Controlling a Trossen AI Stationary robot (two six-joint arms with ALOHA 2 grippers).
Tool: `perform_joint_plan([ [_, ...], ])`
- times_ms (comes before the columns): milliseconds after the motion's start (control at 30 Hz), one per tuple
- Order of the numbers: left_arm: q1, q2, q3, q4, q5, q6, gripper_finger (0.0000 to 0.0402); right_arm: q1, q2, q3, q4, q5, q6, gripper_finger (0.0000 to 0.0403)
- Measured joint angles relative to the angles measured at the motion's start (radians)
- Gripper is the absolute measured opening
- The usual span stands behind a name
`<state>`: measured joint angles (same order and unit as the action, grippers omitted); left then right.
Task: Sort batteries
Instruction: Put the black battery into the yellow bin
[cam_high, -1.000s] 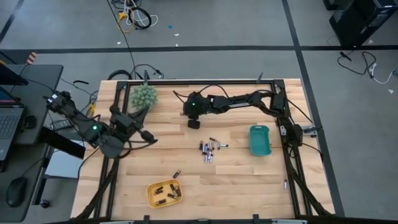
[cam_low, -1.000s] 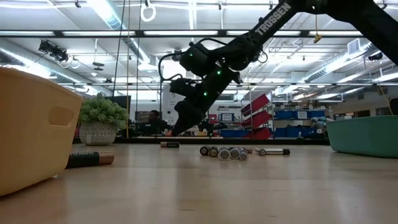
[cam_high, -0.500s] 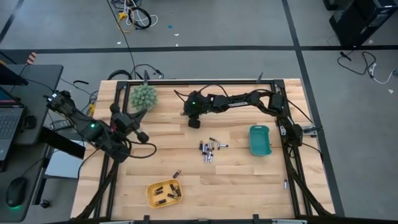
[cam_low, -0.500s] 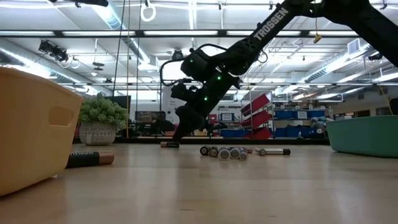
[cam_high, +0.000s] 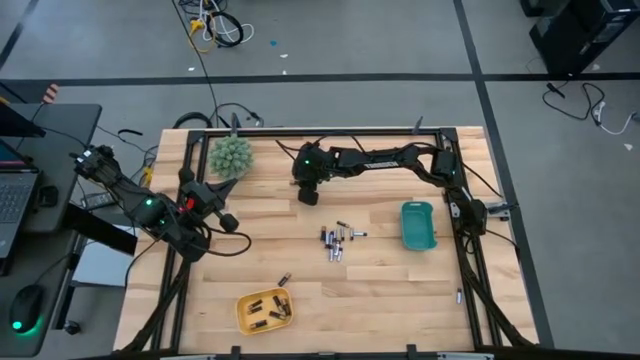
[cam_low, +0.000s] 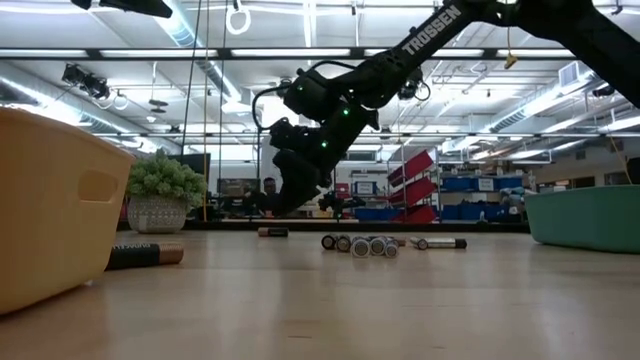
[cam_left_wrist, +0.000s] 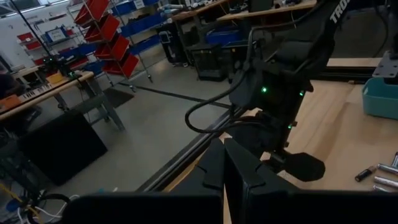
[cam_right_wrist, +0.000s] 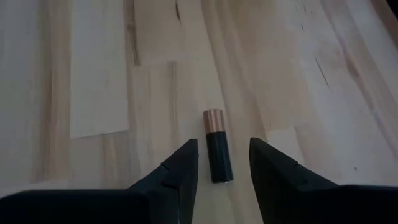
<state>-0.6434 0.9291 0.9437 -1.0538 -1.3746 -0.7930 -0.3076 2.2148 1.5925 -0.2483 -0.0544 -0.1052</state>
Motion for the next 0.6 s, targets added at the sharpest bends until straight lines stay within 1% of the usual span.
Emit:
perform_joint_plan([
  [133,0.000,0.000,0.000,0.000,0.000,0.001,0.0000,0.004,0.029,0.031,-0.038,0.022,0.000,0.0130],
  [200,0.000,0.001,0.000,0.003,0.006,0.001,0.0000,0.006,0.047,0.076,-0.068,0.050,-0.003,0.0129],
  [300,0.000,0.003,0.000,0.003,0.012,0.000,0.0000,0.016,0.097,0.169,-0.163,0.095,-0.008,0.0129],
  [400,0.000,0.010,0.000,0.004,0.027,-0.001,0.0000,0.023,0.157,0.275,-0.303,0.137,-0.020,0.0130],
  [533,0.000,0.018,0.000,0.006,0.042,-0.001,0.0000,0.025,0.208,0.398,-0.441,0.143,-0.028,0.0129],
  [600,0.000,0.022,0.000,0.005,0.045,-0.001,0.0000,0.024,0.225,0.435,-0.484,0.128,-0.034,0.0129],
])
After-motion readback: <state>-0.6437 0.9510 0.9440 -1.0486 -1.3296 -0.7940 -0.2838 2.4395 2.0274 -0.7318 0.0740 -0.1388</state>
